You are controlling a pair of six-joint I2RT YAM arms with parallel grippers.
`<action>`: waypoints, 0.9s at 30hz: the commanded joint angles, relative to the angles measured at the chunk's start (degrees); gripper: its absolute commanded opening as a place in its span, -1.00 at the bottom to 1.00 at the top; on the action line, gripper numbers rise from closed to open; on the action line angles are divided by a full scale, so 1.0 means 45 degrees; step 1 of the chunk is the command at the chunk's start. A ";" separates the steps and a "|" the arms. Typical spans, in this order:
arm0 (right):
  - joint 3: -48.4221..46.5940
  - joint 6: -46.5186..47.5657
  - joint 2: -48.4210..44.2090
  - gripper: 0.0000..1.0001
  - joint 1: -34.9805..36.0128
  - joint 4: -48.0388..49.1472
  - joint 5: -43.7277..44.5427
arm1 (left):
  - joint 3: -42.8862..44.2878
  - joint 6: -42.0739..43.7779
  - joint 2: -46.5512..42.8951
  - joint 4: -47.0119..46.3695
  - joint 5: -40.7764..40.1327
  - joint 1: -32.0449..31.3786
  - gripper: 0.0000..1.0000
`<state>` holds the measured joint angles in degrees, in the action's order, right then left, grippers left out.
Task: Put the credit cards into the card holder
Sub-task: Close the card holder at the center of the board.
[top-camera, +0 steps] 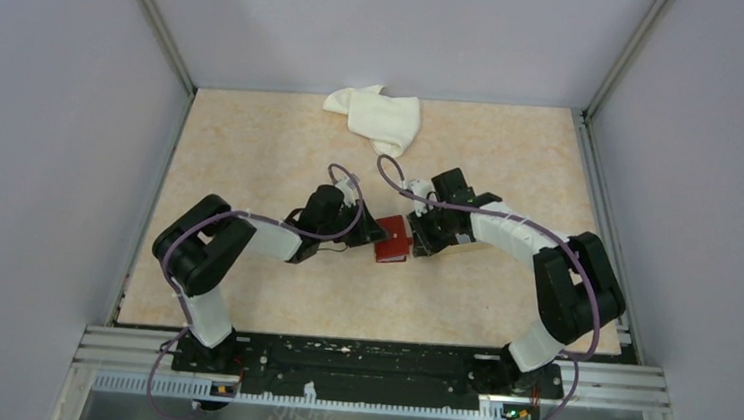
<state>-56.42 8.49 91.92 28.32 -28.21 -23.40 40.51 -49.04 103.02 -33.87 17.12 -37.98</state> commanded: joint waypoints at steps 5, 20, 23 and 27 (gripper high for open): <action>0.0203 -0.0076 -0.0083 -0.84 0.0671 0.1559 0.1918 | -0.1033 -0.0262 -0.0495 0.0691 -0.1506 -0.0688 -0.46; -0.3873 0.1450 0.3562 -0.85 0.2417 0.1125 0.0842 | -0.2505 -0.0641 -0.2182 0.0090 -0.1784 -0.0819 -0.42; -0.5342 0.2351 0.4452 -0.85 0.2622 0.0196 -0.0628 | -0.2899 -0.0739 -0.2652 0.0075 -0.1969 -0.0819 -0.40; -0.6459 0.3059 0.4754 -0.81 0.2648 -0.1081 -0.0854 | -0.3120 -0.0433 -0.3238 0.0273 -0.2301 -0.0772 -0.38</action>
<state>-80.49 17.43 113.19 39.09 -27.79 -21.39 27.64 -51.94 90.94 -35.20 8.51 -41.17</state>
